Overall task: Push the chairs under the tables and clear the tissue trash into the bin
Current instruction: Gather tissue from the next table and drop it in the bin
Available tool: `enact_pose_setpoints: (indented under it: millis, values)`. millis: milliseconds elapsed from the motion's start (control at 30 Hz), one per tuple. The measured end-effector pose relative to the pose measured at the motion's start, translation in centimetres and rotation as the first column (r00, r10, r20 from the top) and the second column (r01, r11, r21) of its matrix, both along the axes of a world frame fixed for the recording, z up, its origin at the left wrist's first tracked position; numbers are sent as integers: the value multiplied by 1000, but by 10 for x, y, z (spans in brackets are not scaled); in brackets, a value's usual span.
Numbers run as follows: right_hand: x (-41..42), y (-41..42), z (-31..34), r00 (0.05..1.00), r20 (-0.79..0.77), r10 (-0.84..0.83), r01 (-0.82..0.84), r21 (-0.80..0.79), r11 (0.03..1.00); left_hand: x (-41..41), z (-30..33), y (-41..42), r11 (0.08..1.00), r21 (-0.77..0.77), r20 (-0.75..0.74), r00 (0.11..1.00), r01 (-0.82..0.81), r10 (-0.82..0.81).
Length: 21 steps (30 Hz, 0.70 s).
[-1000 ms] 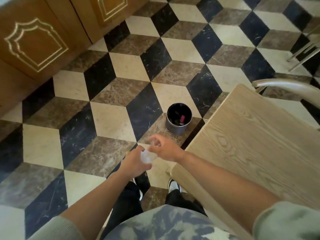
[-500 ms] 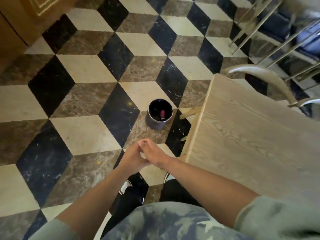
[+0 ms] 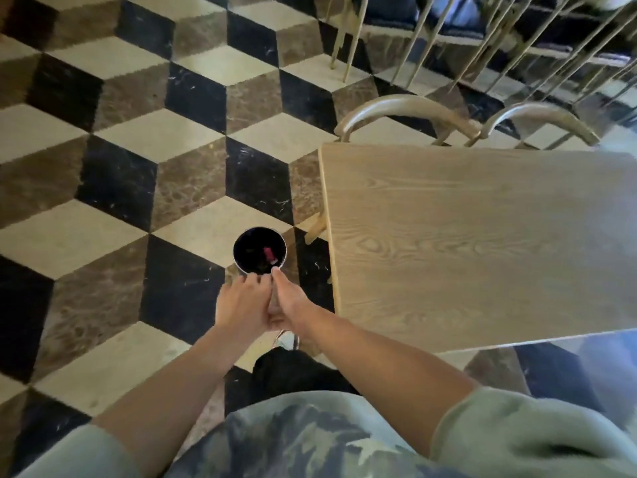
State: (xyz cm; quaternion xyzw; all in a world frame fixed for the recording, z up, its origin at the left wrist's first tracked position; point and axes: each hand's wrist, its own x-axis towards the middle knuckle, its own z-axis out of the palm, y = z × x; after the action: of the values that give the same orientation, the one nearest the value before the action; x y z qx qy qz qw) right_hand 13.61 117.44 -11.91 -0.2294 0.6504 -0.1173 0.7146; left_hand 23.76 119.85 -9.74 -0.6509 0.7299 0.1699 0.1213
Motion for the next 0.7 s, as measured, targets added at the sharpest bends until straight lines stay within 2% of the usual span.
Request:
enact_pose_setpoints:
  millis: [67, 133, 200, 400, 467, 567, 700]
  values:
    - [18, -25, -3, 987, -53, 153, -159, -152, 975, 19, 1, -28, 987, 128, -109, 988, -97, 111]
    - [34, -48, -4, 938, -96, 332, -345, -340, 875, 42, -3, -50, 962, 223, -188, 961, -158, 201]
    - [47, -69, 2, 897, -108, 429, -432, -424, 796, 66, -4, -75, 947, 283, -220, 950, -154, 220]
    - [44, -116, 8, 863, -70, 500, -471, -468, 748, 91, -6, -137, 937, 341, -369, 907, -73, 204]
    - [36, -124, 10, 888, -65, 456, -438, -424, 793, 91, -7, -148, 931, 362, -434, 874, -50, 216]
    - [34, -135, 3, 899, -171, 403, -437, -304, 846, 95, -15, -171, 918, 396, -491, 849, 16, 197]
    - [49, -147, -14, 916, -265, 302, -364, -229, 903, 116, -29, -209, 865, 485, -445, 888, 129, 117]
